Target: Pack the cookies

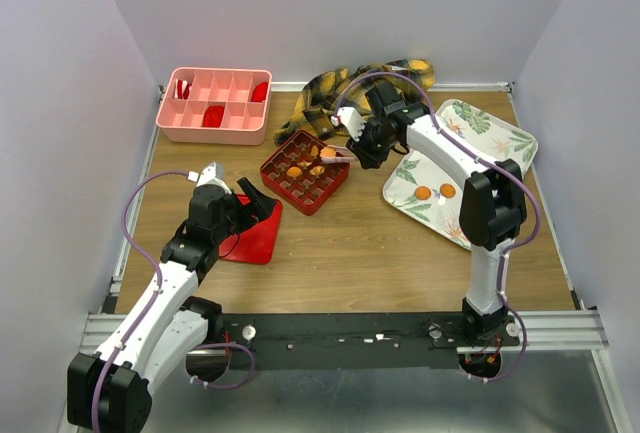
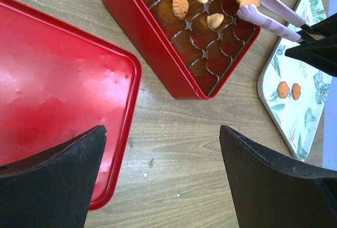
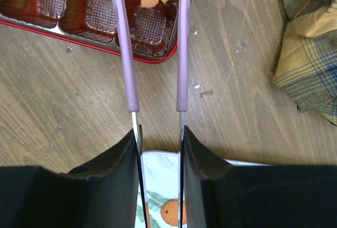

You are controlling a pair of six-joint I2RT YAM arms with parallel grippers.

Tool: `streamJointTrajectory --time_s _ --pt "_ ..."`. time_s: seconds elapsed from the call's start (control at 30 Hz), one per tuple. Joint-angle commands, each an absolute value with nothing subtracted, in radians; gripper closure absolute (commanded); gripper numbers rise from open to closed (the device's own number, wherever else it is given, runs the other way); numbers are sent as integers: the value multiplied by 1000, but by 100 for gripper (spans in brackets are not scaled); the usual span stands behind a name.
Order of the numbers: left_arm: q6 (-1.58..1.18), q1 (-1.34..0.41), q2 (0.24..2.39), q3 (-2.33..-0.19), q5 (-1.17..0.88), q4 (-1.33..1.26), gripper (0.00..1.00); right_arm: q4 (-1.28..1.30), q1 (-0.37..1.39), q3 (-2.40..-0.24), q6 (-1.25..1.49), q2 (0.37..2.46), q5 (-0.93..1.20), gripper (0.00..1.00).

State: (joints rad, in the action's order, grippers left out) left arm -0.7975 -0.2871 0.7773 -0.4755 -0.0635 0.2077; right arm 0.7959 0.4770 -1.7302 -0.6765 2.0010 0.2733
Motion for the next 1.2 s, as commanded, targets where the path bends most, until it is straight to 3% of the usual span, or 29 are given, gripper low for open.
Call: streamJointTrajectory --time_s 0.0,0.63,1.17 --pt "-788 -278 762 -492 -52 204 1 790 483 -1767 -669 2016 245 58" --pt "-787 -278 759 -494 -51 209 1 807 486 -1789 -660 2020 248 54" --pt "-784 -278 764 -499 -52 204 1 828 485 -1698 -585 1861 322 56"
